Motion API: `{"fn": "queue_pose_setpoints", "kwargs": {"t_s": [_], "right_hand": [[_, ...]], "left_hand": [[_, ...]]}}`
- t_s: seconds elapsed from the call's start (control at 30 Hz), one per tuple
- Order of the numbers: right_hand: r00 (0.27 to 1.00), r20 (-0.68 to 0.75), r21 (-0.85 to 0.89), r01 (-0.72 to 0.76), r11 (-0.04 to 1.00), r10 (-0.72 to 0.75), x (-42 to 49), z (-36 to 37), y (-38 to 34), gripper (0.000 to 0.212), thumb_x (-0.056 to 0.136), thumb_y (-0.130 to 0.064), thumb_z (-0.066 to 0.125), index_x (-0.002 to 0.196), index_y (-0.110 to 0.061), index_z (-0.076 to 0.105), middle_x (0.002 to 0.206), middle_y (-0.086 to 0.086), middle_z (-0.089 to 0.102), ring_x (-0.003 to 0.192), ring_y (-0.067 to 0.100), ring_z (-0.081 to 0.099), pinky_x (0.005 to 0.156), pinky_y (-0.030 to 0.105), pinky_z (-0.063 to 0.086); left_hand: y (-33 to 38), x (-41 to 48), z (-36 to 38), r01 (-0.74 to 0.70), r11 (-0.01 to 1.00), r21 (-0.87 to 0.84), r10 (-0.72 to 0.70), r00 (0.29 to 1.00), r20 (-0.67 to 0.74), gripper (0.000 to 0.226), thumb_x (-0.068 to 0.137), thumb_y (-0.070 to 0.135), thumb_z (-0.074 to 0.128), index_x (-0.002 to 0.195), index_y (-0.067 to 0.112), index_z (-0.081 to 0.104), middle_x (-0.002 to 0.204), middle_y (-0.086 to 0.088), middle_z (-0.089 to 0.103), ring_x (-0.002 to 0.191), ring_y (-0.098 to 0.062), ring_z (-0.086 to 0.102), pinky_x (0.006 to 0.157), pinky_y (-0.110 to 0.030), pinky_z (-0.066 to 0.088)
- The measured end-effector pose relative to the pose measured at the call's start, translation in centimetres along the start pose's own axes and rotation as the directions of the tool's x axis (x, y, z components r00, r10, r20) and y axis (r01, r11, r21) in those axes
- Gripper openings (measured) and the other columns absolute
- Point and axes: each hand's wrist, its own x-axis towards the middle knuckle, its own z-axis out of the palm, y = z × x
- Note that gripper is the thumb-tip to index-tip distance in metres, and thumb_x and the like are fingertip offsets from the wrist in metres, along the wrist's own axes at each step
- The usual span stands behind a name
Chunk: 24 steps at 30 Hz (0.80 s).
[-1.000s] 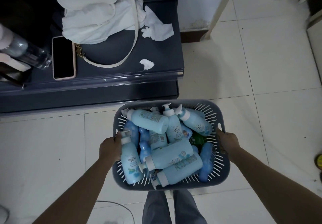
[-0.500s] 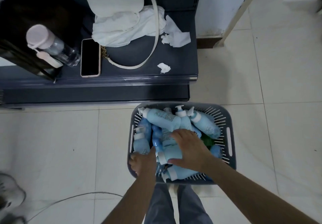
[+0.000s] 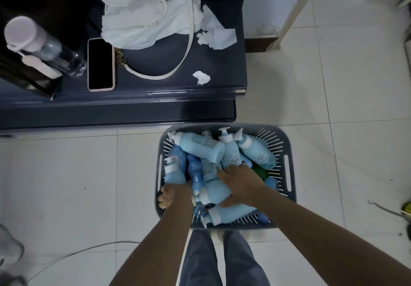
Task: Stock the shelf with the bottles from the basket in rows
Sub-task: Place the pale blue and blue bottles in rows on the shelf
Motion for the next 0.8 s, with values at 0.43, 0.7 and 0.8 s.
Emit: {"fn": "queue_pose_setpoints", "kwargs": {"t_s": [0.43,0.7,0.8], "right_hand": [[0.984,0.044,0.993,-0.063,0.102,0.175,-9.0,-7.8,-3.6,0.082,0.033,-0.056,0.087,0.102,-0.021,0.061,0.092,-0.005,0.073,0.089,0.011,0.067,0.080,0.028,0.055],[0.949,-0.297,0.947,0.278,0.163,0.106,-13.9,-20.5,-11.9,0.061,0.047,-0.032,0.079,0.101,-0.009,0.062,0.092,0.010,0.068,0.085,0.022,0.064,0.078,0.041,0.053],[0.895,-0.445,0.882,0.434,0.185,0.020,-16.2,-26.2,-14.5,0.055,0.046,-0.028,0.082,0.093,-0.008,0.064,0.083,0.004,0.070,0.079,0.019,0.065,0.068,0.033,0.056]], "left_hand": [[-3.2,-8.8,-9.9,-0.577,0.695,-0.430,0.614,0.787,-0.063,0.048,0.072,0.012,0.078,0.103,0.012,0.041,0.083,0.003,0.055,0.072,-0.015,0.054,0.057,-0.018,0.041],[-3.5,-18.8,-23.2,-0.693,0.333,-0.639,0.672,0.650,-0.355,0.047,0.071,0.000,0.076,0.105,0.011,0.045,0.084,0.001,0.056,0.073,-0.013,0.056,0.049,-0.008,0.045],[-4.4,-21.7,-29.8,-0.700,0.172,-0.693,0.642,0.613,-0.460,0.045,0.073,0.003,0.076,0.108,0.011,0.047,0.088,-0.003,0.057,0.075,-0.015,0.056,0.045,-0.008,0.044]]}}
